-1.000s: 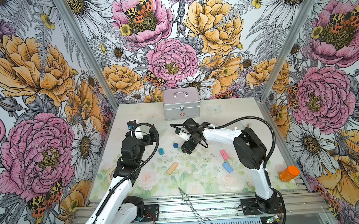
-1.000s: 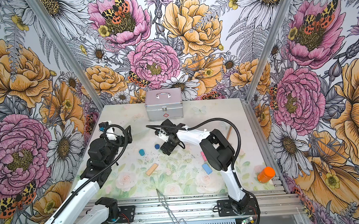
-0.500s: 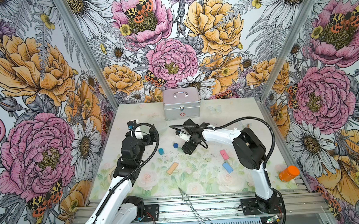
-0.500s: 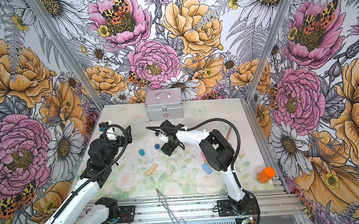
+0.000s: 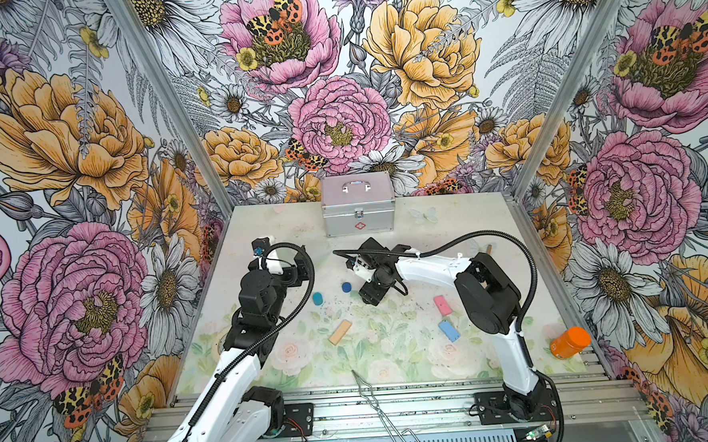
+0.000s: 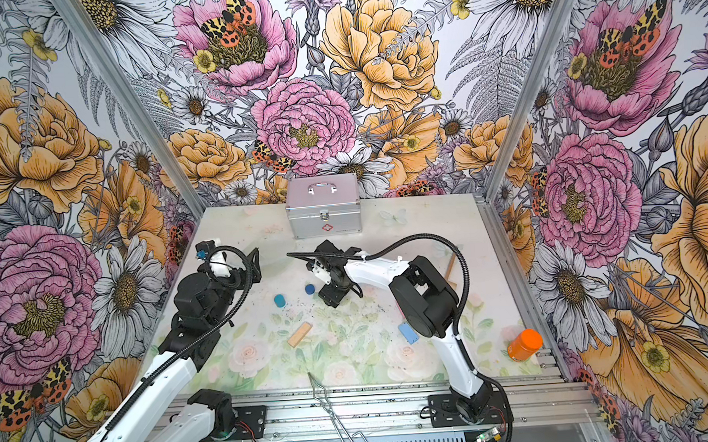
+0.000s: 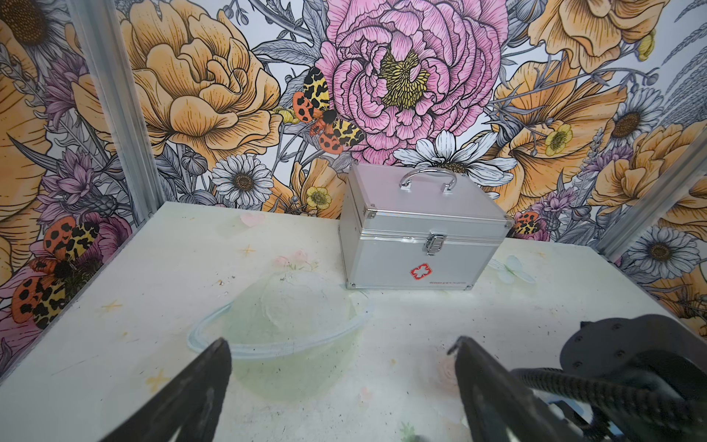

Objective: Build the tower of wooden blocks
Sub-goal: 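Lower the right gripper and close it on the plain wood bar, then carry the wood bar with the right gripper toward the light-blue cubes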

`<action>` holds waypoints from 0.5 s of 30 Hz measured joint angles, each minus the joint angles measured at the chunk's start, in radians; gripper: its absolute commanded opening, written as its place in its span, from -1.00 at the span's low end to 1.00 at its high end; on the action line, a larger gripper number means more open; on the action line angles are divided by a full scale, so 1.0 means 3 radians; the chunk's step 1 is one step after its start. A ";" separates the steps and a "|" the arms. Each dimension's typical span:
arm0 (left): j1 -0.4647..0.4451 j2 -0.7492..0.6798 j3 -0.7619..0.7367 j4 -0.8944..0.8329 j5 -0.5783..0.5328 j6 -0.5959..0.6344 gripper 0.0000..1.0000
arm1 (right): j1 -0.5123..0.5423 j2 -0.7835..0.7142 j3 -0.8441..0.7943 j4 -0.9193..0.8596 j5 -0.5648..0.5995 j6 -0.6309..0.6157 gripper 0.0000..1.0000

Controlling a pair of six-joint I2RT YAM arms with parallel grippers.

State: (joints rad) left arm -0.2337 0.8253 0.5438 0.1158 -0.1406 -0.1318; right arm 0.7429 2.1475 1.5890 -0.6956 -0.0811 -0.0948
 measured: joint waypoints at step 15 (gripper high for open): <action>-0.0017 -0.0003 0.0000 0.0000 0.0003 -0.0001 0.85 | 0.0006 -0.0001 0.0050 -0.0160 0.0514 0.1436 -1.00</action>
State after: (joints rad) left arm -0.2386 0.8246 0.5438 0.1158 -0.1398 -0.1322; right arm 0.7448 2.1471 1.6039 -0.7437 0.0731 0.3359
